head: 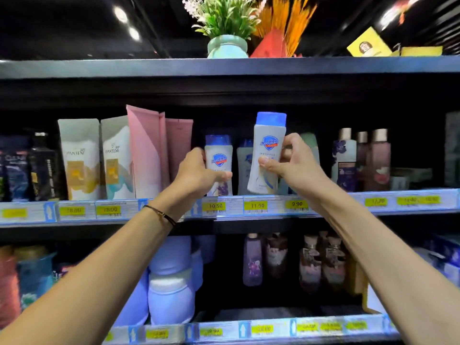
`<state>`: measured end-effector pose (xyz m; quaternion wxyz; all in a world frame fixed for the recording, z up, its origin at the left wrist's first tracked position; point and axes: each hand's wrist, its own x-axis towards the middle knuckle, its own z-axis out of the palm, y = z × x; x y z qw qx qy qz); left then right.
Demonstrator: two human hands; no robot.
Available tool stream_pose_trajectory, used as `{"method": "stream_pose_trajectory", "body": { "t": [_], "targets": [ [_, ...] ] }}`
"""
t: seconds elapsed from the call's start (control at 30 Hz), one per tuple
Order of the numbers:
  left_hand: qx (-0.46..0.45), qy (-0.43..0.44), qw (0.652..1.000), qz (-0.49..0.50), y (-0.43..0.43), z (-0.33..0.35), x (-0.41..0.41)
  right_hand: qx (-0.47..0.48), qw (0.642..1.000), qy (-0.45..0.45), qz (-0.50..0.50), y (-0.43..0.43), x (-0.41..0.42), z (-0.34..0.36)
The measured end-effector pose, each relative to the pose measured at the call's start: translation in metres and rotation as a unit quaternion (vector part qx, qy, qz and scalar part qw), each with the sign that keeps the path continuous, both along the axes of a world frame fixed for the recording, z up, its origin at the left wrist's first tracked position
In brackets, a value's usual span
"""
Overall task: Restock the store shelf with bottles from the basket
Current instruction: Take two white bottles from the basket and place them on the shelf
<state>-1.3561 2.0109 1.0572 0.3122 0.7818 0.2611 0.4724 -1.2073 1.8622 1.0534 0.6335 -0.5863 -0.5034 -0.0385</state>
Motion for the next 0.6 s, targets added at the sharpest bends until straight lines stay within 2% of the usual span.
{"method": "stream_pose_trajectory", "body": {
  "t": [0.13, 0.37, 0.6],
  "targets": [
    [0.011, 0.044, 0.999, 0.025, 0.001, 0.001, 0.002, -0.04, 0.999, -0.013, -0.025, 0.01, 0.01, -0.001],
    [0.044, 0.156, 0.983, 0.088, -0.005, 0.005, 0.003, -0.051, 0.997, -0.031, -0.038, 0.01, 0.012, 0.002],
    [0.037, 0.157, 0.983, 0.087, -0.002, 0.002, 0.018, -0.067, 0.996, -0.028, -0.055, 0.017, 0.014, 0.007]
  ]
}}
